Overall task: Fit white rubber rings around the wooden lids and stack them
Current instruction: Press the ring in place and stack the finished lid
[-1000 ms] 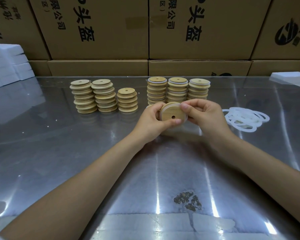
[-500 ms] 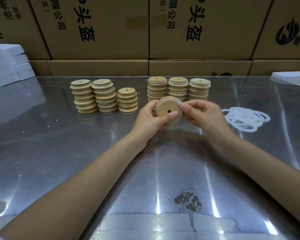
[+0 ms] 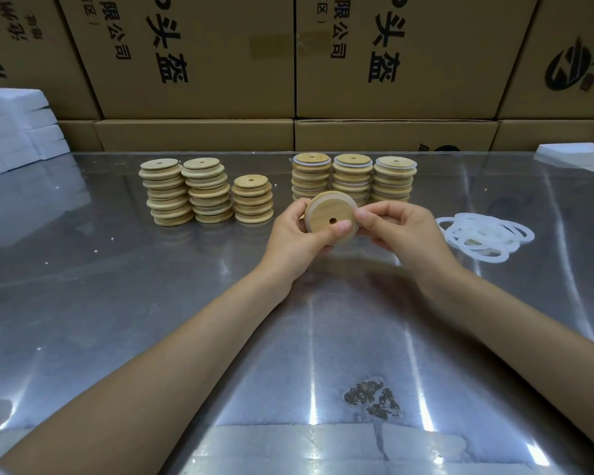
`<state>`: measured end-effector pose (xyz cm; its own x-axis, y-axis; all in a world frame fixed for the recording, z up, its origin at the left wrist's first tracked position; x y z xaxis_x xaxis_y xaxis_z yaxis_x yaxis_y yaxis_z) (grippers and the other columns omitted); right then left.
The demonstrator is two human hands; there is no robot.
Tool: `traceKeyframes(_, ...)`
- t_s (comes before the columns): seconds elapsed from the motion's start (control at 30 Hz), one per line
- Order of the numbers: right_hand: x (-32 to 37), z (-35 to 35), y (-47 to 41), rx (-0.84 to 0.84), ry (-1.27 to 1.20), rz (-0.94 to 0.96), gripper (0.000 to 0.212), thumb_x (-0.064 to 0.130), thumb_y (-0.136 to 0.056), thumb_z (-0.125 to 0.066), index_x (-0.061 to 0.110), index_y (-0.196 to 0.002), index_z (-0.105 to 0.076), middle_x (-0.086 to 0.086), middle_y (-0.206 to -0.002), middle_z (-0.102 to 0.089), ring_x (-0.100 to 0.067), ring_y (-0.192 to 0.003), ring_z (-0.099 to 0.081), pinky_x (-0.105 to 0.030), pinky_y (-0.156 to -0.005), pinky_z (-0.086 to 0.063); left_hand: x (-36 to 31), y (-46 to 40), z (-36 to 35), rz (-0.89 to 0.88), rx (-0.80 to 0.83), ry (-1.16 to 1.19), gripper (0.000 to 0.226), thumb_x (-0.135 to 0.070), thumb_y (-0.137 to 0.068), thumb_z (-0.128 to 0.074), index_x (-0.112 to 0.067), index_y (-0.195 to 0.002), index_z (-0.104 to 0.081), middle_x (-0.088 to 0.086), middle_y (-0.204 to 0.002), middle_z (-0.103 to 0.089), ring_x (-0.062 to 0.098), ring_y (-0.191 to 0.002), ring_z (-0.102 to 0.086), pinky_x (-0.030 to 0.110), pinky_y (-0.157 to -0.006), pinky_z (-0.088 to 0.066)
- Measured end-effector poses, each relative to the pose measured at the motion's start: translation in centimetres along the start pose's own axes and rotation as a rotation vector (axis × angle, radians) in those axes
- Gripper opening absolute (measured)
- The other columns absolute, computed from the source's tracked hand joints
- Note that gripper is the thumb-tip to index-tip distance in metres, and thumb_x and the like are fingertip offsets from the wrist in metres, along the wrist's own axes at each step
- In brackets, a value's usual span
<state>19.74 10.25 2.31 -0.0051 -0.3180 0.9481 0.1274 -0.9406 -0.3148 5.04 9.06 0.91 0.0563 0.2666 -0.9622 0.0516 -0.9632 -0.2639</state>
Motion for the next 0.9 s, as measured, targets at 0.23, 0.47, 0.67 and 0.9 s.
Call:
traceKeyframes(0.23, -0.6, -0.7, 0.2, 0.040, 0.185, 0.012, 0.008, 0.018, -0.084, -0.071, 0.015, -0.077, -0.068, 0.001, -0.071, -0.068, -0.001, -0.064, -0.063, -0.007, -0.057, -0.042, -0.2, -0.1, 0.5, -0.015, -0.030, -0.010, 0.027, -0.010, -0.080, -0.074, -0.010, -0.101, -0.057, 0.000, -0.086, -0.064, 0.004, -0.075, -0.062, 0.020, -0.066, -0.054)
traceKeyframes(0.47, -1.5, 0.2, 0.1, -0.007, 0.137, -0.109, 0.012, 0.026, -0.087, -0.067, 0.017, -0.078, -0.069, 0.005, -0.073, -0.070, 0.001, -0.066, -0.065, -0.015, -0.063, -0.048, -1.0, -0.3, -0.7, -0.219, 0.036, -0.329, 0.068, -0.010, -0.073, -0.080, -0.010, -0.130, -0.043, -0.008, -0.118, -0.055, 0.010, -0.113, -0.053, 0.018, -0.092, -0.045)
traceKeyframes(0.67, -2.3, 0.1, 0.1, 0.055, 0.113, -0.213, 0.015, 0.027, -0.090, -0.064, 0.016, -0.080, -0.068, 0.006, -0.069, -0.070, -0.001, -0.062, -0.065, -0.014, -0.062, -0.052, -0.8, -0.6, 0.0, -0.251, -0.003, -0.500, 0.072, -0.023, -0.068, -0.085, -0.014, -0.129, -0.048, -0.007, -0.119, -0.058, 0.011, -0.117, -0.053, 0.030, -0.101, -0.043)
traceKeyframes(0.9, -2.6, 0.8, -0.5, 0.041, 0.285, -0.190, 0.015, 0.018, -0.092, -0.061, 0.019, -0.077, -0.064, 0.005, -0.067, -0.067, -0.001, -0.055, -0.062, -0.013, -0.057, -0.050, -0.5, -1.5, 3.6, -0.190, -0.254, -0.750, 0.065, -0.044, -0.063, -0.084, -0.027, -0.120, -0.058, -0.005, -0.112, -0.033, 0.010, -0.113, -0.030, 0.014, -0.093, -0.022)
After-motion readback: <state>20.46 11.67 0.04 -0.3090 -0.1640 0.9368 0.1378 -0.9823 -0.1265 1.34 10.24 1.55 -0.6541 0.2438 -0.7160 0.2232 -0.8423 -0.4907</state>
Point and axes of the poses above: each hand's wrist, its own y-axis away from the middle knuckle, its own z-axis out of the back of the hand, x = y × z, the point moved 9 cm from there along -y, towards the middle knuckle
